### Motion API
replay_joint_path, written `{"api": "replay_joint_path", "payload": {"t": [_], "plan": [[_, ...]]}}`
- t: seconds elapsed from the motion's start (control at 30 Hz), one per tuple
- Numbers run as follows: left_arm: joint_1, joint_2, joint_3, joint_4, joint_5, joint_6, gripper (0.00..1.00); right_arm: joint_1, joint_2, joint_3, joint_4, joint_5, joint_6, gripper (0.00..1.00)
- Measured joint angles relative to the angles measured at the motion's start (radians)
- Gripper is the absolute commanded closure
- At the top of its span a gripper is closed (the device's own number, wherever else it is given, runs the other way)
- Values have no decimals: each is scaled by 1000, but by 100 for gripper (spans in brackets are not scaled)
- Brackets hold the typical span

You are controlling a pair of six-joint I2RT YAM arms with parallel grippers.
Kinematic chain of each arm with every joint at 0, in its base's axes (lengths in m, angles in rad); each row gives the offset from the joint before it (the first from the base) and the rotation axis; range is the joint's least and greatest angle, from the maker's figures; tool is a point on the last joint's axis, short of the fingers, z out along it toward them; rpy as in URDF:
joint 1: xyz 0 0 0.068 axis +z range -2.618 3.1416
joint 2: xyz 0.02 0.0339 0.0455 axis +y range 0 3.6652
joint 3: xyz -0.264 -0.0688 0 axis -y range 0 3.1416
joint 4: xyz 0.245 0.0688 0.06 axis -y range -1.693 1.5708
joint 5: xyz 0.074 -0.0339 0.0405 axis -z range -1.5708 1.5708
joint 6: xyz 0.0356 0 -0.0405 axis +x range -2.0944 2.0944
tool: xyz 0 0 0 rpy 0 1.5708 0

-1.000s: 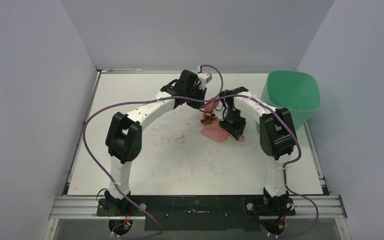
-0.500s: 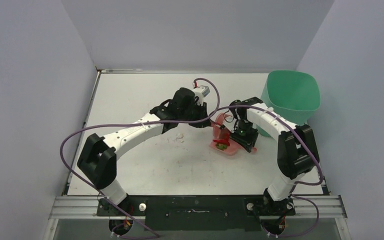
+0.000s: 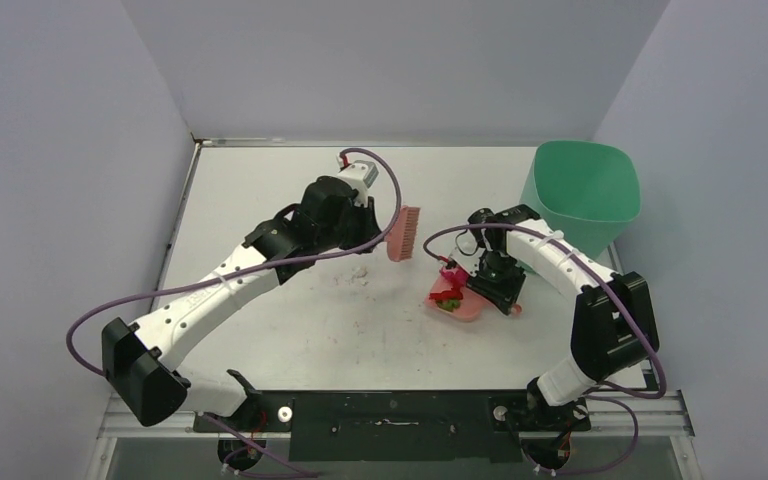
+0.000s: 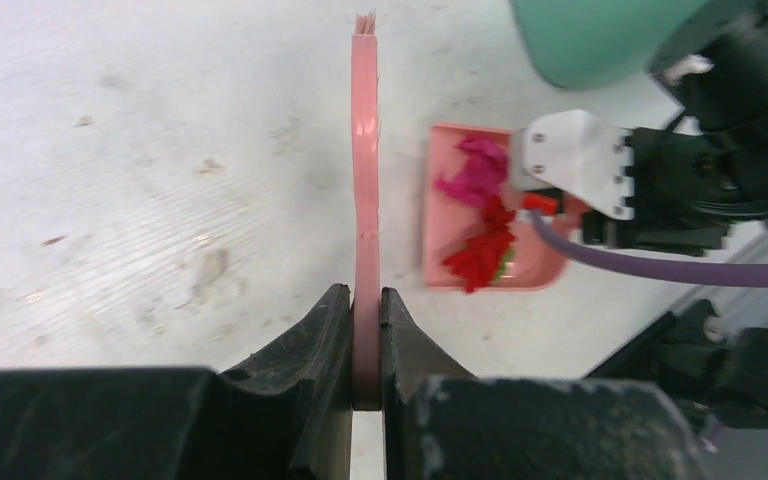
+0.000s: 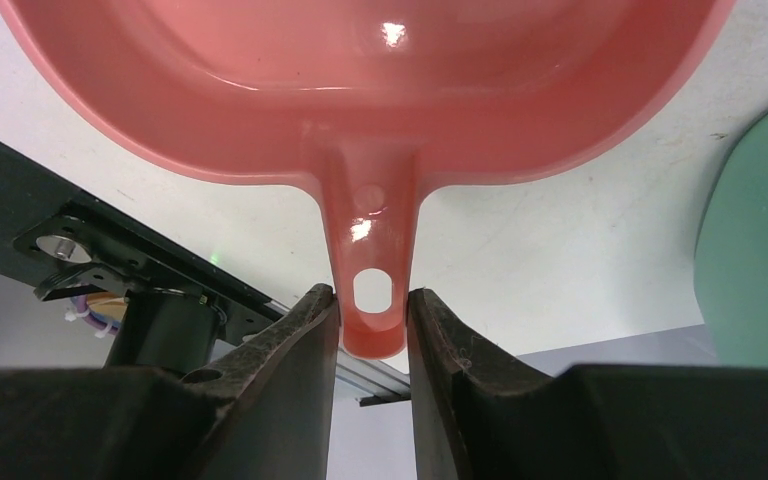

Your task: Sweep away the paper scraps from the table

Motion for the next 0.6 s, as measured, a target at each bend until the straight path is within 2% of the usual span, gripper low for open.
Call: {"api": "replay_joint_path", "payload": {"t": [0.33,0.6], "plan": [[58,-48,95,-340,-313,163,100,7,-31,-37,0,1,-23,95],[89,105,126,-484,-410,221,100,49,-16,-38,9,5,-19,95]]}}
